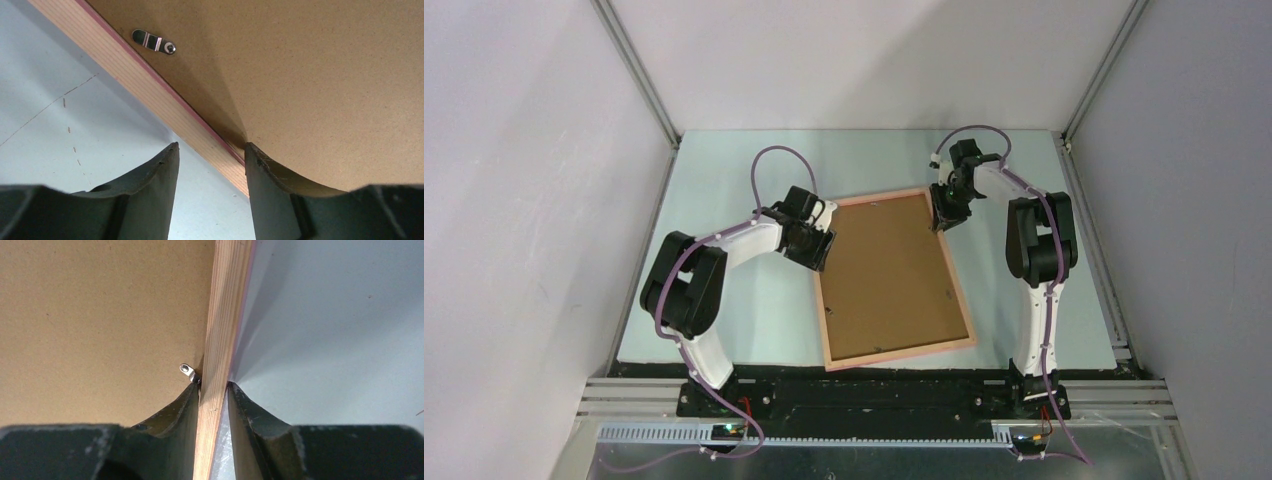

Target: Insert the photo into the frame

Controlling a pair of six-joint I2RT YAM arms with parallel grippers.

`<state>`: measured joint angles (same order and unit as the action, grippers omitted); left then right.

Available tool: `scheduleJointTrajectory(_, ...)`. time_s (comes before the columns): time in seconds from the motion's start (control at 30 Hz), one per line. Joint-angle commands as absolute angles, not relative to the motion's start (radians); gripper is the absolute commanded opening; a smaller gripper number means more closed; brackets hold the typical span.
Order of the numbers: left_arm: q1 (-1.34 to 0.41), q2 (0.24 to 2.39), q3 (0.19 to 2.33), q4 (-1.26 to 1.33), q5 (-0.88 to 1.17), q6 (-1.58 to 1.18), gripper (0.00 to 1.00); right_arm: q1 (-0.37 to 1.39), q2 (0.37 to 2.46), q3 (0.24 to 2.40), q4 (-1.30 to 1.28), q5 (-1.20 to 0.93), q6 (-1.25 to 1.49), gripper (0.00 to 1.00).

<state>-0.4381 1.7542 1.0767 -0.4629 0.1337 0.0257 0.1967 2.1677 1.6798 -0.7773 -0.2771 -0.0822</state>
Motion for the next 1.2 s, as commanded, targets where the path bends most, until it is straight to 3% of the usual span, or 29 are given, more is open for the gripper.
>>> scheduleJointTrajectory(0.0,-0.433,1.753,1.104,-0.463,0.142,0.036,0.56,0.183,2.195,1.720,-0.715,-0.274,-0.066,0.34)
scheduleJointTrajectory(0.3,-0.433,1.753,1.104,-0.462,0.144,0.035,0.55,0.164,2.167,1.697,-0.675,-0.286,-0.036,0.46)
scheduleJointTrajectory(0.47,-0.433,1.752,1.105,-0.463,0.144,0.037,0.55,0.164,2.148,1.673,-0.673,-0.277,-0.056,0.48)
scheduleJointTrajectory(1.17,-0.433,1.759,1.107,-0.466,0.158,0.043,0.54,0.177,2.165,1.649,-0.644,-0.245,-0.053,0.35)
